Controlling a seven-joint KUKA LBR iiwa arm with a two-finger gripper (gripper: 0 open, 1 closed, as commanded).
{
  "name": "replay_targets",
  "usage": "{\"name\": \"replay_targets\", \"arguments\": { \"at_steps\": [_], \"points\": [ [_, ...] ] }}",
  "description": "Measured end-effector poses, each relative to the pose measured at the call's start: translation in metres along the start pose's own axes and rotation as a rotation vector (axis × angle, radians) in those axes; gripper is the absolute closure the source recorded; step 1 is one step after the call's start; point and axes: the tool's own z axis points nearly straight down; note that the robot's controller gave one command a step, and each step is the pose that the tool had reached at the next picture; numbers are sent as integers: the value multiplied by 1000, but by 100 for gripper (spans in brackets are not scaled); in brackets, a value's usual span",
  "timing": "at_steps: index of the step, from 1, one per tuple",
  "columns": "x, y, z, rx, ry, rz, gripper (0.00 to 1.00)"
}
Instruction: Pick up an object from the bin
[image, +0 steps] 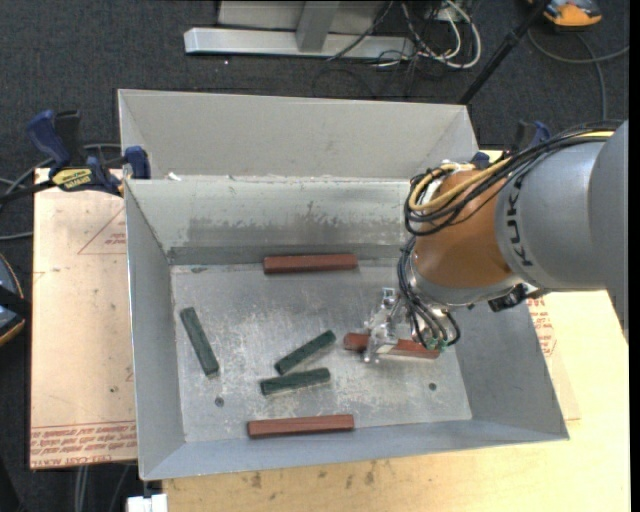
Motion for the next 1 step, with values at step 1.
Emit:
{"name": "replay_targets", "arguments": {
  "at_steps": [1],
  "points": [
    [-8,-3,-112,3,10,26,100]
  ]
}}
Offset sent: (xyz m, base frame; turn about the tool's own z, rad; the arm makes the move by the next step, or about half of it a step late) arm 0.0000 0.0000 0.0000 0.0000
